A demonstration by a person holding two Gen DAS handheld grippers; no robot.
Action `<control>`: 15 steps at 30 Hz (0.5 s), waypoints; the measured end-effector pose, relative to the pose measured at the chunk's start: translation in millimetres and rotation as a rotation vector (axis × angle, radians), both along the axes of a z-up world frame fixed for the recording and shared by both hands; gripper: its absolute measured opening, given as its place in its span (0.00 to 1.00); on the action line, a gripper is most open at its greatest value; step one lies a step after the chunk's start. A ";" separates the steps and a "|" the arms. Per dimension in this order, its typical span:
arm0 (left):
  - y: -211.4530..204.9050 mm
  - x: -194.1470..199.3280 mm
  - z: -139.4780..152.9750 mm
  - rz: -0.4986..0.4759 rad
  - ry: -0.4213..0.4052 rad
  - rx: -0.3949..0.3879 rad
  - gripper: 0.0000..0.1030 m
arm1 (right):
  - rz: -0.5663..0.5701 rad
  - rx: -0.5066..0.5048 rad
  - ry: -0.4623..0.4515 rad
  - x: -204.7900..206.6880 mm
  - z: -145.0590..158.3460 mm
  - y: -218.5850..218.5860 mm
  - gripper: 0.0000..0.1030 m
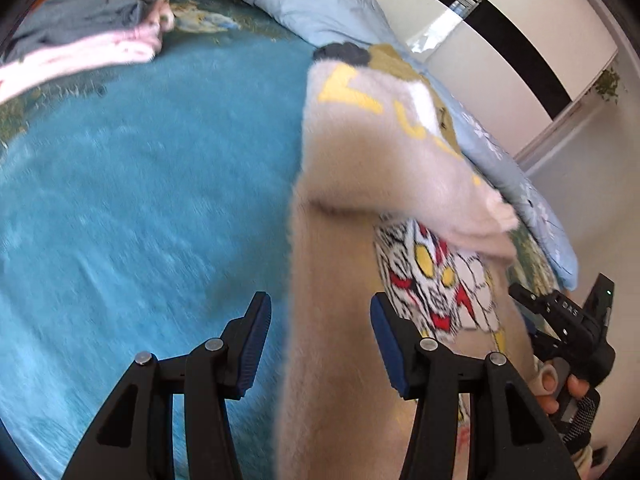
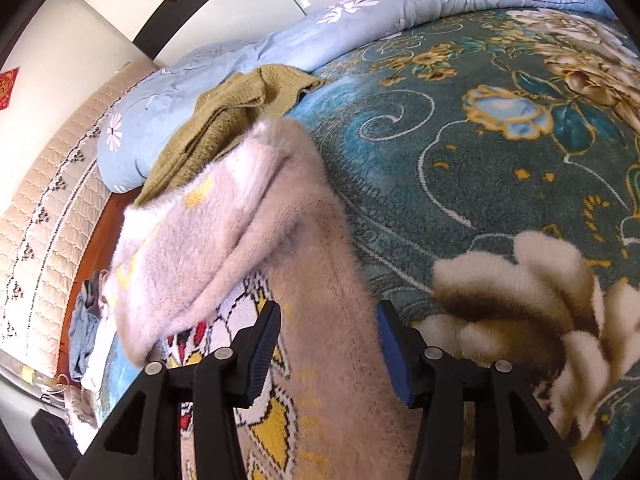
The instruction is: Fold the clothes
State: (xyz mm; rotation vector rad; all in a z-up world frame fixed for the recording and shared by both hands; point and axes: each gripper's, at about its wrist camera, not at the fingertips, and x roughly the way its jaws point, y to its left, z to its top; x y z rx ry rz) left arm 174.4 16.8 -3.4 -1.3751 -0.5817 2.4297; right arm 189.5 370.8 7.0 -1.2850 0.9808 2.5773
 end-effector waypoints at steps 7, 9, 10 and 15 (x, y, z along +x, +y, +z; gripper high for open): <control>6.6 19.2 -7.2 -0.060 -0.018 0.026 0.51 | -0.021 -0.177 -0.027 24.5 -4.1 17.0 0.51; 9.5 19.2 -7.4 -0.081 -0.021 0.027 0.55 | 0.018 -0.187 -0.038 34.0 -4.7 16.2 0.52; 7.5 14.8 -10.9 -0.095 -0.019 0.040 0.61 | 0.033 -0.188 -0.046 39.9 -4.8 17.1 0.52; 6.9 17.5 -13.0 -0.131 -0.010 0.082 0.74 | 0.091 -0.203 -0.077 67.5 -5.9 21.7 0.51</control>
